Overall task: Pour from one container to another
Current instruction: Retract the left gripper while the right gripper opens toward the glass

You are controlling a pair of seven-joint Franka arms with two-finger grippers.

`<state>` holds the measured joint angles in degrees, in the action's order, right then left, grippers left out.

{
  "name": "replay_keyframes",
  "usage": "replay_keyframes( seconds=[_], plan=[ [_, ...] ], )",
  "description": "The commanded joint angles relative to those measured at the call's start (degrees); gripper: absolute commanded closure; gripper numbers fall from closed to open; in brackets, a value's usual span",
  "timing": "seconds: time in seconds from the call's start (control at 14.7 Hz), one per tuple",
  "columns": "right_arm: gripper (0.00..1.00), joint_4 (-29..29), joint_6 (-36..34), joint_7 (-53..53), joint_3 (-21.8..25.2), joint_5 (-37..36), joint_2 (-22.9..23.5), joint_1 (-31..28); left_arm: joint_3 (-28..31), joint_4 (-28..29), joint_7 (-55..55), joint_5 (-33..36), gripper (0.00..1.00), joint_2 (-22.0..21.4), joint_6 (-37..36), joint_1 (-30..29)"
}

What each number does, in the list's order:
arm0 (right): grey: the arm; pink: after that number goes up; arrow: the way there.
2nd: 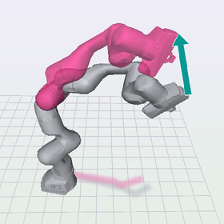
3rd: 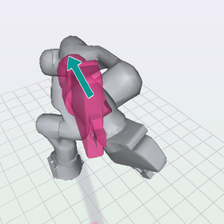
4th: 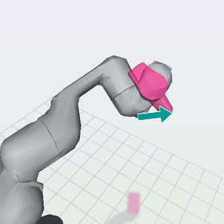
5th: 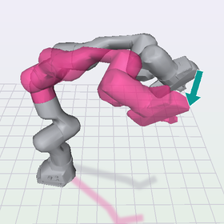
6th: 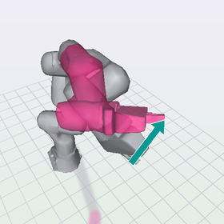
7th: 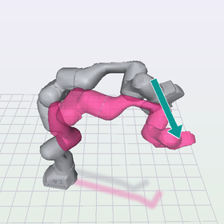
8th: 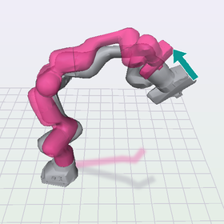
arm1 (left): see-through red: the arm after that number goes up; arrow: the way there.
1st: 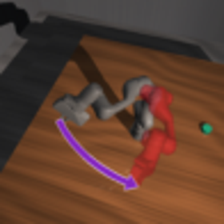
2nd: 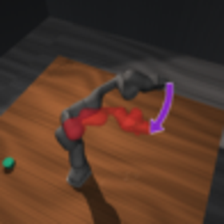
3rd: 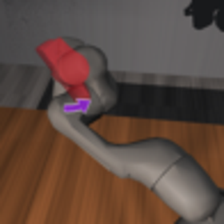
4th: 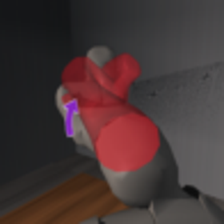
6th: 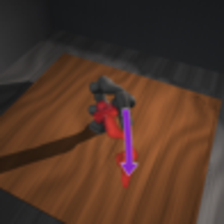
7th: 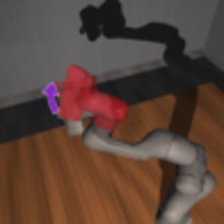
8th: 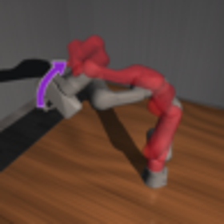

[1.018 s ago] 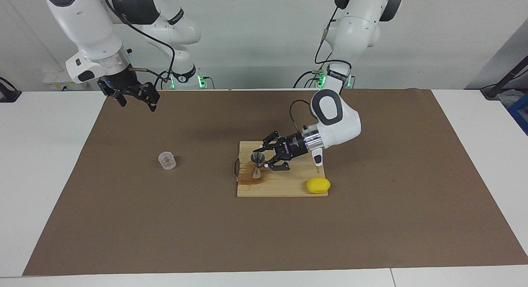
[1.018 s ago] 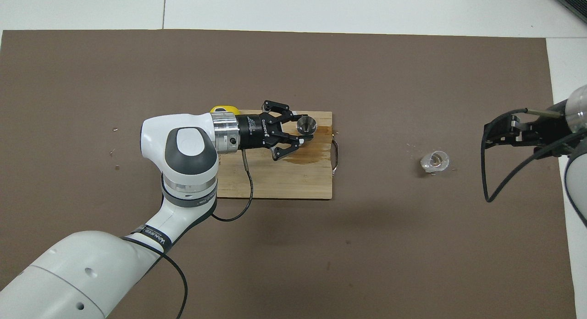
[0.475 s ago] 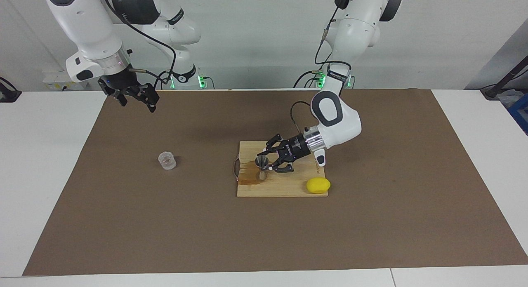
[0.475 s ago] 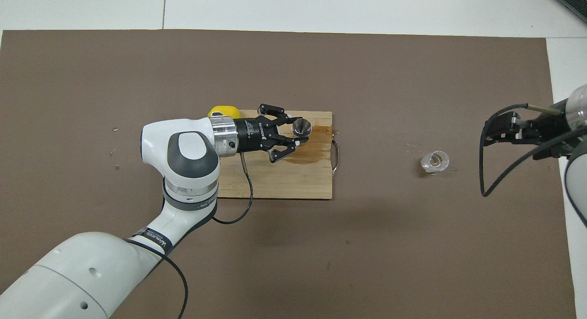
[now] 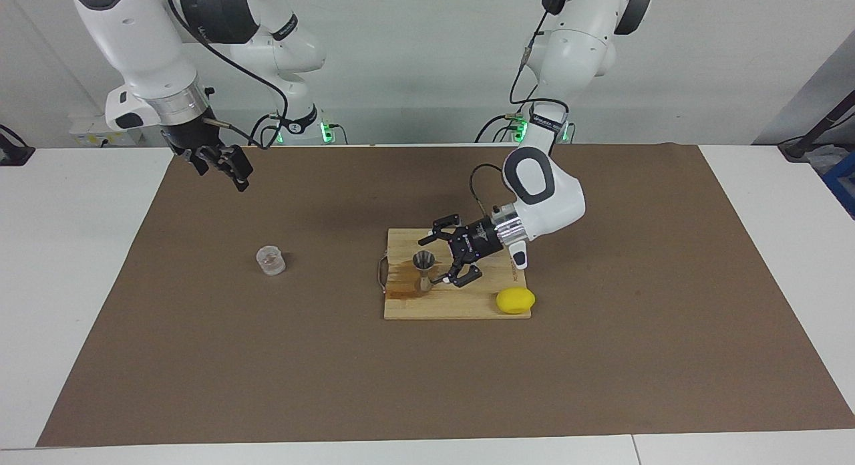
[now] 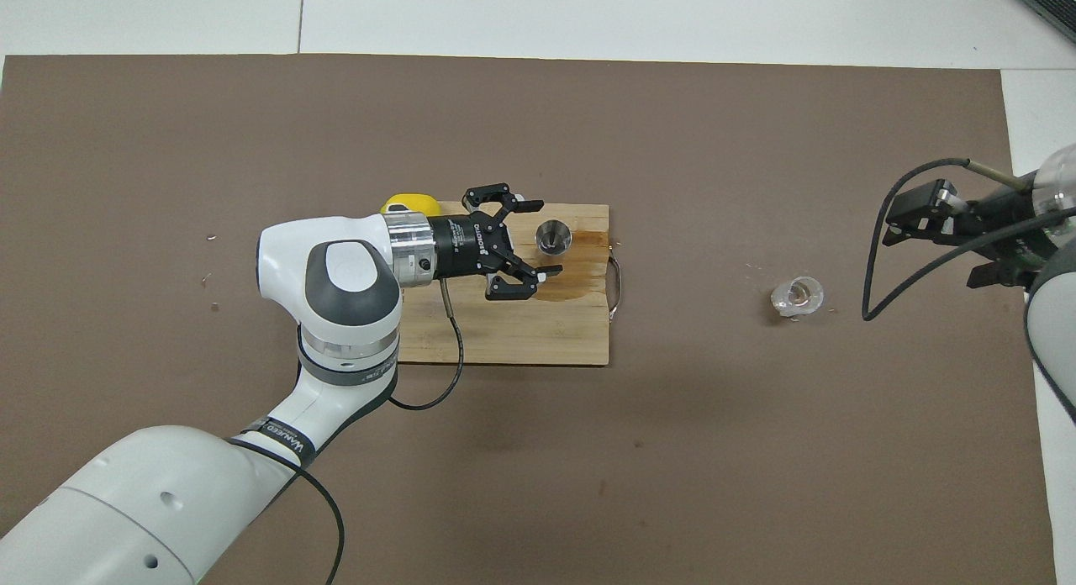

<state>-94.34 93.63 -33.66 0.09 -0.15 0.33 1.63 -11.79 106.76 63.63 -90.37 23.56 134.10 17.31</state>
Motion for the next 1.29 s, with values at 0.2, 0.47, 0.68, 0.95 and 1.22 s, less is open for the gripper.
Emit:
replay_keyframes(
  seconds=[0.2, 0.47, 0.68, 0.95, 1.22],
  plan=[
    [0.0, -1.5, 4.4, -16.0, -0.2, 4.4, 3.1, -3.2, 0.3, 2.9, 0.0, 5.1, 0.0, -9.7, -9.3, -5.2],
    [0.0, -1.4, 5.2, -19.6, -0.2, 10.1, 8.8, -7.4, 0.4, 0.0, -0.3, 24.5, 0.0, -12.7, -17.9, -9.7],
    [0.0, -2.7, 7.5, -21.2, -0.2, 14.2, 12.1, -10.6, 0.5, -4.7, -0.9, 39.0, 0.0, -12.9, -22.3, -12.0],
    [0.0, -10.2, 16.5, -20.7, -0.2, 18.8, 13.6, -12.8, 0.5, -10.6, -1.0, 57.6, 0.0, -12.9, -22.3, -14.5],
    [0.0, -12.6, 19.6, -18.3, -0.2, 22.6, 16.9, -13.2, 0.8, -12.5, -6.1, 73.3, 0.0, -13.3, -23.1, -16.3]
  ],
)
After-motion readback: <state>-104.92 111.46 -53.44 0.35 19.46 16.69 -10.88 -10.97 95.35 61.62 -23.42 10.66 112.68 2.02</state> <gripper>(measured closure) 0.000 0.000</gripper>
